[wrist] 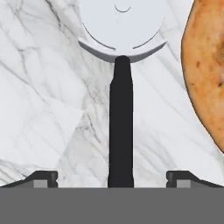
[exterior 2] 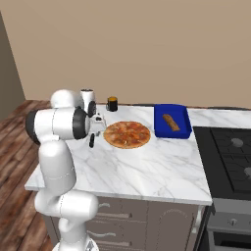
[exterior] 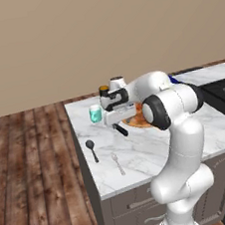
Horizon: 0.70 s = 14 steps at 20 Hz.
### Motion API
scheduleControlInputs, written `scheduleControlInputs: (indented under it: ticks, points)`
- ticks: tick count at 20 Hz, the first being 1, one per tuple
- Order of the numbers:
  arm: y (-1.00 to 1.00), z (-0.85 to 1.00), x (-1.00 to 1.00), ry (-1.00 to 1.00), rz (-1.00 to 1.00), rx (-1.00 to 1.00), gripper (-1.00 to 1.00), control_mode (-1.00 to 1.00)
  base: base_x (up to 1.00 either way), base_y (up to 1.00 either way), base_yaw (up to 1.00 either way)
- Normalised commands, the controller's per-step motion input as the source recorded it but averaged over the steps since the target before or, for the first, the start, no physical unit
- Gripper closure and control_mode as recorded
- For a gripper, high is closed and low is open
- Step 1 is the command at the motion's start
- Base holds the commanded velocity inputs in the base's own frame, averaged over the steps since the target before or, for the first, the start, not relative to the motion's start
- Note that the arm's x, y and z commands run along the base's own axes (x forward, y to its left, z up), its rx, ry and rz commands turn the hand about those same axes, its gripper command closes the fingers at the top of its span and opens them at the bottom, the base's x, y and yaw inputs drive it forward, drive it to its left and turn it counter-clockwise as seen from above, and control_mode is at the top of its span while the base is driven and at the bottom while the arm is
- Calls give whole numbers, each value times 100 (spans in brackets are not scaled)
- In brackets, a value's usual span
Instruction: Take the pizza cutter from the drawer on the left and place it on the dining counter for cutting.
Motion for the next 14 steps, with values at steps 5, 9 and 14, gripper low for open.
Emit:
scheduleControlInputs:
  ticks: [5, 9, 14]
  points:
    - [0, 64, -56, 0, -6, 0, -100, -100, 0, 0, 0]
    - [-6, 74, -73, 0, -10, 0, -100, -100, 0, 0, 0]
    - [-20, 68, -93, 0, -15, 0, -100, -100, 0, 0, 0]
